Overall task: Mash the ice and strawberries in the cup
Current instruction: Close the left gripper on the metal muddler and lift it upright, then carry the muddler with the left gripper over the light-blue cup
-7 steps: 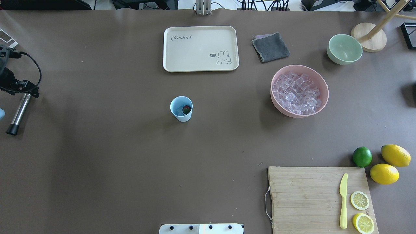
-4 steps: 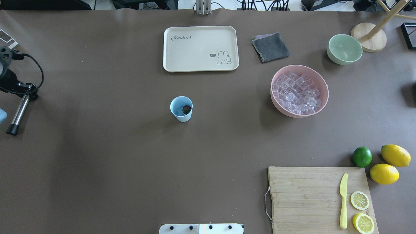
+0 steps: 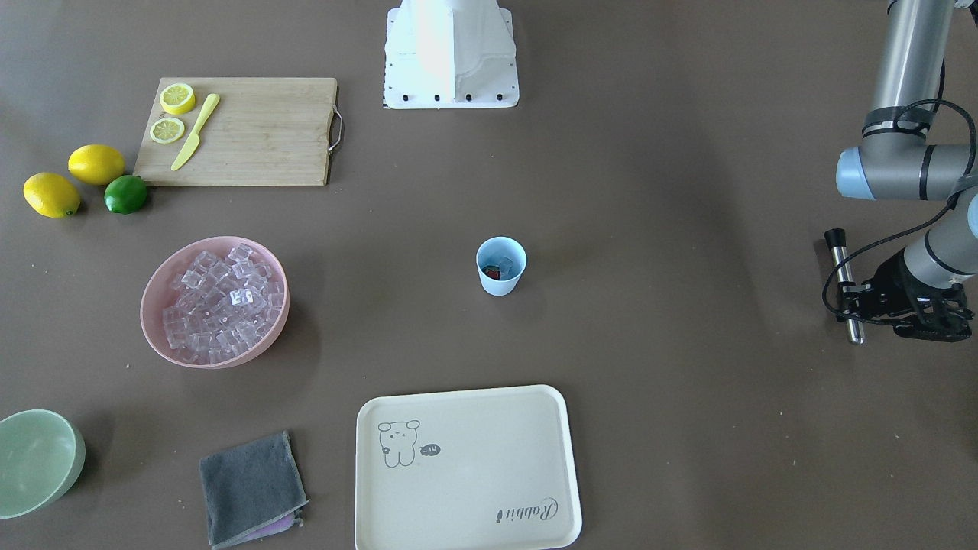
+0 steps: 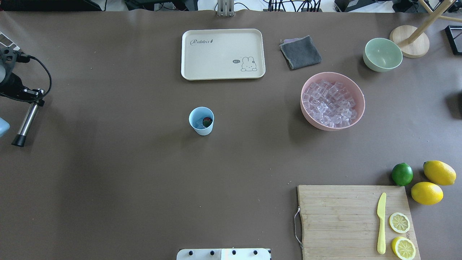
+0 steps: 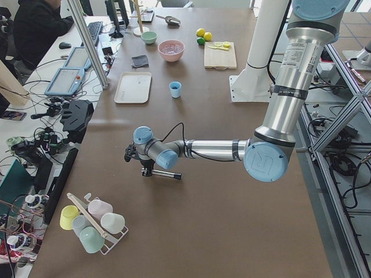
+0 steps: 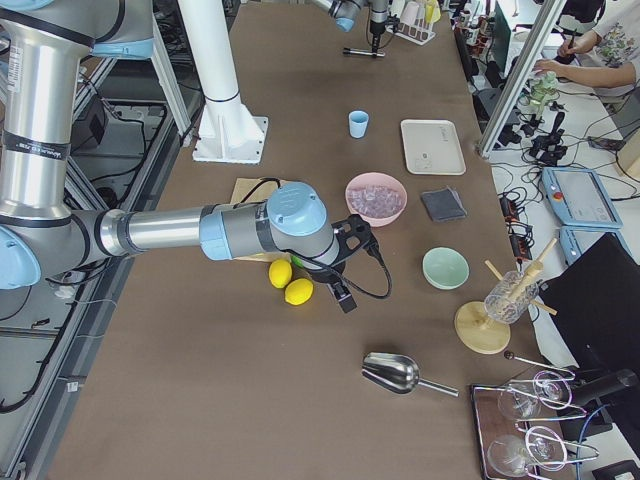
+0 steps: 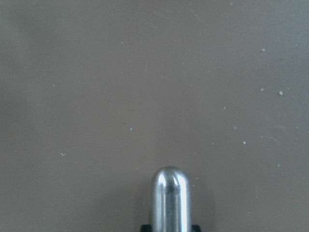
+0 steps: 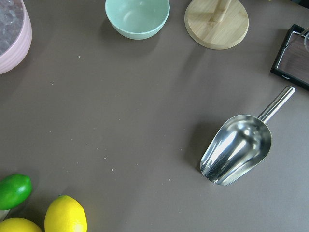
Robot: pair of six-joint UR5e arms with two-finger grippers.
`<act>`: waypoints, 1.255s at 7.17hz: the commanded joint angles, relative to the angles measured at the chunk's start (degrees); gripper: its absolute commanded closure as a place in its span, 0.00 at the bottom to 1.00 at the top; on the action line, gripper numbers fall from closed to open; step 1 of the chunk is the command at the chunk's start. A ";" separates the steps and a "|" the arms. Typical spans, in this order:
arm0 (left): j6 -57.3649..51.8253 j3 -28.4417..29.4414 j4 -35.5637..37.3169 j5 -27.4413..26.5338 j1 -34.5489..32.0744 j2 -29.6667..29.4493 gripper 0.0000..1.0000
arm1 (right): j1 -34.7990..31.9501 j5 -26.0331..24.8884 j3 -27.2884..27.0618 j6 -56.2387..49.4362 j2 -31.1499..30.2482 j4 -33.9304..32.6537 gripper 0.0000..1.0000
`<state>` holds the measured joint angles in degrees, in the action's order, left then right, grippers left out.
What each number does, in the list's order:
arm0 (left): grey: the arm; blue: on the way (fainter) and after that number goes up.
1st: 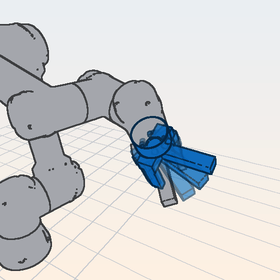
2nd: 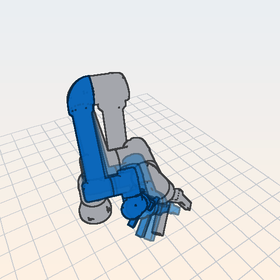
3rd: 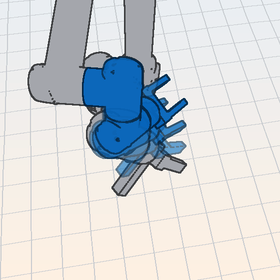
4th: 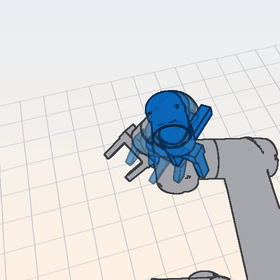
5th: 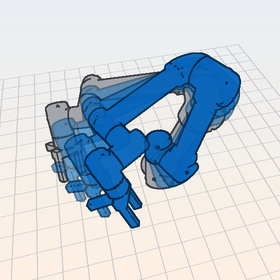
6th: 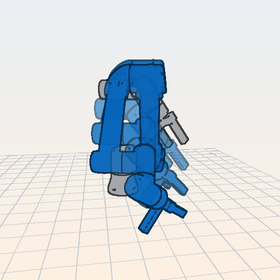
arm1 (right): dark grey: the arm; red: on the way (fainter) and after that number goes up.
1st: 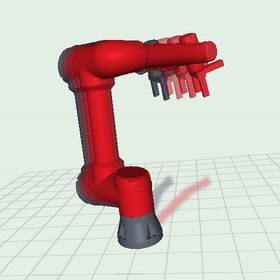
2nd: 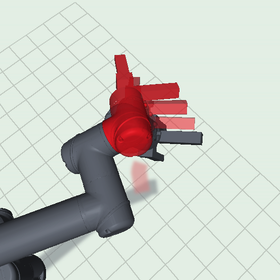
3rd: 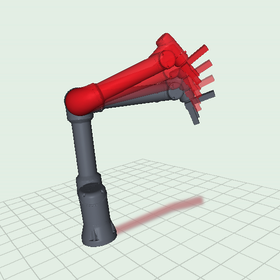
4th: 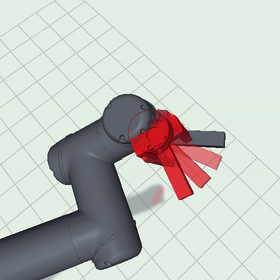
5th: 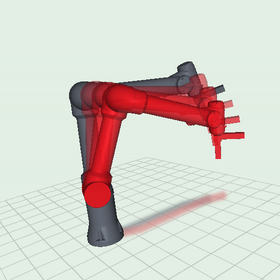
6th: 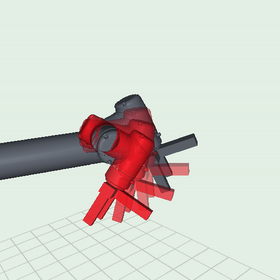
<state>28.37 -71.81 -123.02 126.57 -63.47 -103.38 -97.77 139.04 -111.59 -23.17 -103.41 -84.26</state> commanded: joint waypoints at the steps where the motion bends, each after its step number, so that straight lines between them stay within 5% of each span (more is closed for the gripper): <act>1: 4.20 -6.44 0.49 -0.35 -0.16 -0.85 1.00 | -0.14 -0.78 0.57 0.06 -0.04 -0.20 0.02; 4: 15.25 -12.44 -1.08 -6.84 0.27 -10.58 1.00 | -0.22 -4.37 1.27 0.06 -0.04 -0.47 0.02; 6: 24.24 -26.64 -0.56 -13.16 3.33 -11.67 1.00 | -0.22 -5.27 2.33 0.06 0.14 -0.56 0.02; 9: 27.18 -35.21 -0.65 -42.61 21.57 -14.82 1.00 | -1.19 -4.48 2.16 0.15 -1.00 -1.34 0.02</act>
<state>54.76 -103.33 -123.75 97.21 -49.85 -116.67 -98.82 134.54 -109.45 -23.04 -104.08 -85.21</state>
